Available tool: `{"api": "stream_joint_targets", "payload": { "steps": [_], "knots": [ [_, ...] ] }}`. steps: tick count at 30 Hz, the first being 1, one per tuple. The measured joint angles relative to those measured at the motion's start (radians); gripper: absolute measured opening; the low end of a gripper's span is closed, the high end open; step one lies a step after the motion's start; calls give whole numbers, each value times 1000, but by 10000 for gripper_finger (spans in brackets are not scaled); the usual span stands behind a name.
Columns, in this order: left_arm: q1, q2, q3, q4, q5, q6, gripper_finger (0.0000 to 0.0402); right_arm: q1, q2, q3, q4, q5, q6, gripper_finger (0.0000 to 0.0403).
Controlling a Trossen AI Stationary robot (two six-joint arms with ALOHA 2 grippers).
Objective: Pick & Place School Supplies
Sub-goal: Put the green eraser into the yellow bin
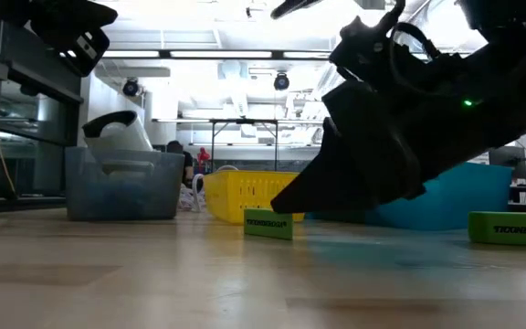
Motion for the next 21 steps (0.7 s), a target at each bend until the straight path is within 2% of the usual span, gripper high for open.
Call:
{"api": "stream_joint_targets", "payload": {
  "steps": [11, 15, 21],
  "knots": [
    [0, 0, 0, 0, 0, 0, 124, -31, 0, 0, 2, -54, 14, 179],
    [0, 0, 0, 0, 0, 0, 124, -34, 36, 0, 42, -79, 15, 179],
    [0, 0, 0, 4, 0, 0, 124, -33, 64, 2, 97, -91, 15, 152]
  ]
}}
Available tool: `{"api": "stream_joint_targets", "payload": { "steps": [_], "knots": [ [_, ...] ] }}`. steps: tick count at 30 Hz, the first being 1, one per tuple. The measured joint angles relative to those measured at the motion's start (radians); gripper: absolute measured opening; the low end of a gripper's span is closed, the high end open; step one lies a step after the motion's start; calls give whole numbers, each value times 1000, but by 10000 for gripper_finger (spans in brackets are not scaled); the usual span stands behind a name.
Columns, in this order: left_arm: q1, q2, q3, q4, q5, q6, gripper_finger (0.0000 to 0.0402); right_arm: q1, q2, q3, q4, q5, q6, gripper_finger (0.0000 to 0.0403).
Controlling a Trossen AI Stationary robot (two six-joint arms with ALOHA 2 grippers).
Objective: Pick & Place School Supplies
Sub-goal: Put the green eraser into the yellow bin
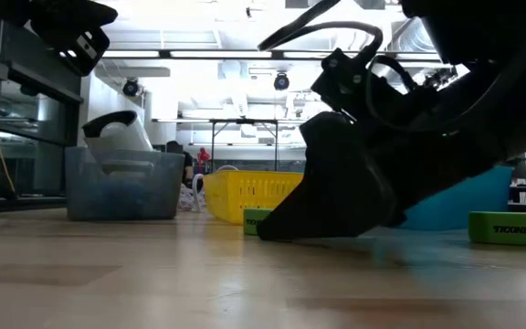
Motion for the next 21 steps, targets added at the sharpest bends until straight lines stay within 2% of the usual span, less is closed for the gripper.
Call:
{"api": "stream_joint_targets", "payload": {
  "steps": [10, 21],
  "knots": [
    [0, 0, 0, 4, 0, 0, 124, -1, 0, 0, 5, -20, -10, 80],
    [0, 0, 0, 4, 0, 0, 124, -1, 1, 0, 6, -27, -11, 44]
  ]
}}
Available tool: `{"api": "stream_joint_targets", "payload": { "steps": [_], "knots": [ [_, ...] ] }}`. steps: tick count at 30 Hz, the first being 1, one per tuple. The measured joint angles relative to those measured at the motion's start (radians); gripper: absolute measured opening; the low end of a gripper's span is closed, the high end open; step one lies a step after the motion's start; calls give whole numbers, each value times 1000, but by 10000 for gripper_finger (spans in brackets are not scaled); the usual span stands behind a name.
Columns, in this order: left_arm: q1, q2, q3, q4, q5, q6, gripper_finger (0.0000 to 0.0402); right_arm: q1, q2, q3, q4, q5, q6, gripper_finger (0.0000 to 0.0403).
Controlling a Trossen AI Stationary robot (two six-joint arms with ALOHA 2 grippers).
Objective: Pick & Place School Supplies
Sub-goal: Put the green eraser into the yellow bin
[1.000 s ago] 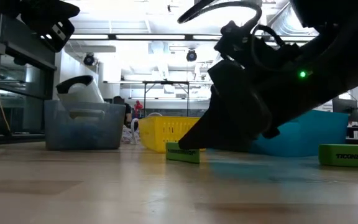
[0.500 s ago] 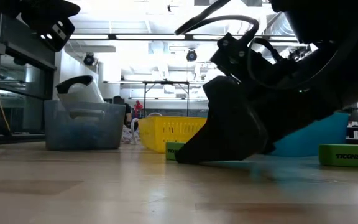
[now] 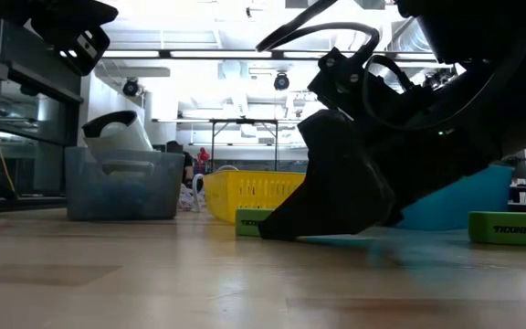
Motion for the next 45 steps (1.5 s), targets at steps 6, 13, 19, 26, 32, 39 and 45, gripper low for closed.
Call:
{"api": "stream_joint_targets", "payload": {
  "steps": [6, 13, 19, 26, 32, 39, 45],
  "knots": [
    [0, 0, 0, 0, 0, 0, 124, 0, 1, -1, 15, 0, -6, 40],
    [0, 0, 0, 0, 0, 0, 124, 2, -5, -2, 96, -30, -111, 38],
    [0, 0, 0, 0, 0, 0, 124, -6, -88, 16, 116, -28, -222, 38],
    [0, 0, 0, 0, 0, 0, 124, -79, -196, 16, 56, -74, -262, 38],
    [0, 0, 0, 0, 0, 0, 124, -178, -222, 18, 12, -132, -264, 37],
    [0, 0, 0, 2, 0, 0, 124, -283, -224, 18, -68, -148, -227, 37],
    [0, 0, 0, 2, 0, 0, 124, -344, -224, 18, -159, -141, -176, 38]
  ]
}}
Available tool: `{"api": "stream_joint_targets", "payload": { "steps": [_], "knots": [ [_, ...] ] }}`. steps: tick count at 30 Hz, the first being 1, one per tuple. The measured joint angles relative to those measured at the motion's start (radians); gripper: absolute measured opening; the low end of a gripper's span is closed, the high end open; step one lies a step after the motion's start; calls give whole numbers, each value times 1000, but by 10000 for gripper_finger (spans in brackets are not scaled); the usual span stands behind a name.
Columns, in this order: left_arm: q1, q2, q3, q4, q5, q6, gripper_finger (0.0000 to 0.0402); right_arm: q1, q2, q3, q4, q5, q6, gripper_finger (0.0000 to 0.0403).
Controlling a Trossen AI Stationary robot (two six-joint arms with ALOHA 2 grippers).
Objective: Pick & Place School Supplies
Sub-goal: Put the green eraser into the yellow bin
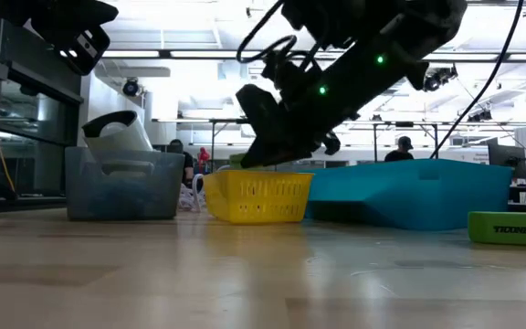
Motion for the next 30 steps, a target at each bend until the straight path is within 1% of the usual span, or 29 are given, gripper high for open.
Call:
{"api": "stream_joint_targets", "payload": {
  "steps": [19, 23, 28, 30],
  "knots": [
    [0, 0, 0, 0, 0, 0, 124, -9, 0, 0, -12, 3, -40, 123],
    [0, 0, 0, 0, 0, 0, 124, 1, 0, 0, 8, 4, -108, 130],
    [0, 0, 0, 0, 0, 0, 124, 52, -34, 0, 30, 1, -191, 126],
    [0, 0, 0, 0, 0, 0, 124, 84, -65, -1, -17, 1, -214, 123]
  ]
}}
